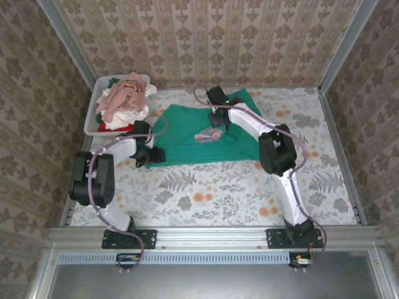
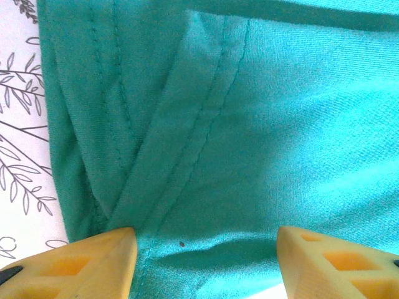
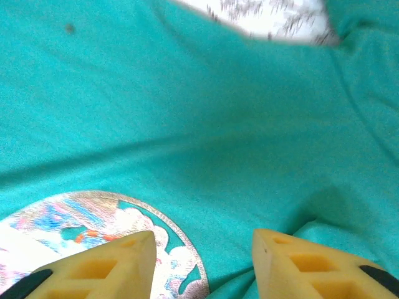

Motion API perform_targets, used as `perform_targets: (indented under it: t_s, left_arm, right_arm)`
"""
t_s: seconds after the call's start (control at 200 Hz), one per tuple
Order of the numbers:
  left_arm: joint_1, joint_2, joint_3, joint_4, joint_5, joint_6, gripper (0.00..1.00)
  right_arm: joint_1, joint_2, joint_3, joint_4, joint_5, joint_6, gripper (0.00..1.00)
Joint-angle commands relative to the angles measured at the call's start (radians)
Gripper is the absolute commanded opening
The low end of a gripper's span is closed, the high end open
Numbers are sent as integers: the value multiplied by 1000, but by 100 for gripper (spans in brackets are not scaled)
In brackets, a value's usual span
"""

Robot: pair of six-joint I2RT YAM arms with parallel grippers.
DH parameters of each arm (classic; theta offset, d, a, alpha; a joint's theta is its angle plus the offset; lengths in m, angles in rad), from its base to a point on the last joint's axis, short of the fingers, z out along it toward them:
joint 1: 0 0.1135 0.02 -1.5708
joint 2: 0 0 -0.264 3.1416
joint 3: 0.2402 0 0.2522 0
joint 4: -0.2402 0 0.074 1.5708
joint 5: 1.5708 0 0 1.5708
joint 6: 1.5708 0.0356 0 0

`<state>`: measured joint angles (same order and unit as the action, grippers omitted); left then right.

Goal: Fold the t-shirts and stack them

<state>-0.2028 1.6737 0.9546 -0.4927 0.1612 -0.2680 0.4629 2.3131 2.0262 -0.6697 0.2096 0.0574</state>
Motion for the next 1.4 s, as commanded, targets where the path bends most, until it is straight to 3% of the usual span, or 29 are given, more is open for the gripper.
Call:
perform_targets:
  t_s: [0.0,0.115,0.215,0.39,0.545,0.805,1.01,1.395]
  left_arm:
    - [11,11,-17,-25,2,23,62]
    - [7,9,-18,-20,18,22,62]
    - [5,4,-21,-20,19,25,63]
    - [5,13,-15,-20,14,28,63]
    - [5,13,-16,-21,9,30,62]
    - [6,18,-12,-27,-4,33,62]
    - [6,25,-9,-30,-3,36,62]
    - [6,21,-10,-32,10,38,61]
  right_arm:
    - [-15,-131,-68,-41,-11,99,54]
    - [-52,-254,-315,17,-74,293,63]
    - [-55,-315,-492,107,-127,376,62]
    - [-54,-322,-590,191,-155,439,56]
    - [-67,-243,-541,196,-170,448,51]
    - [-66,-223,-510,189,-149,442,24]
    - [-48,-232,-427,102,-113,385,24]
    - [-33,-19,-61,-62,-196,224,33]
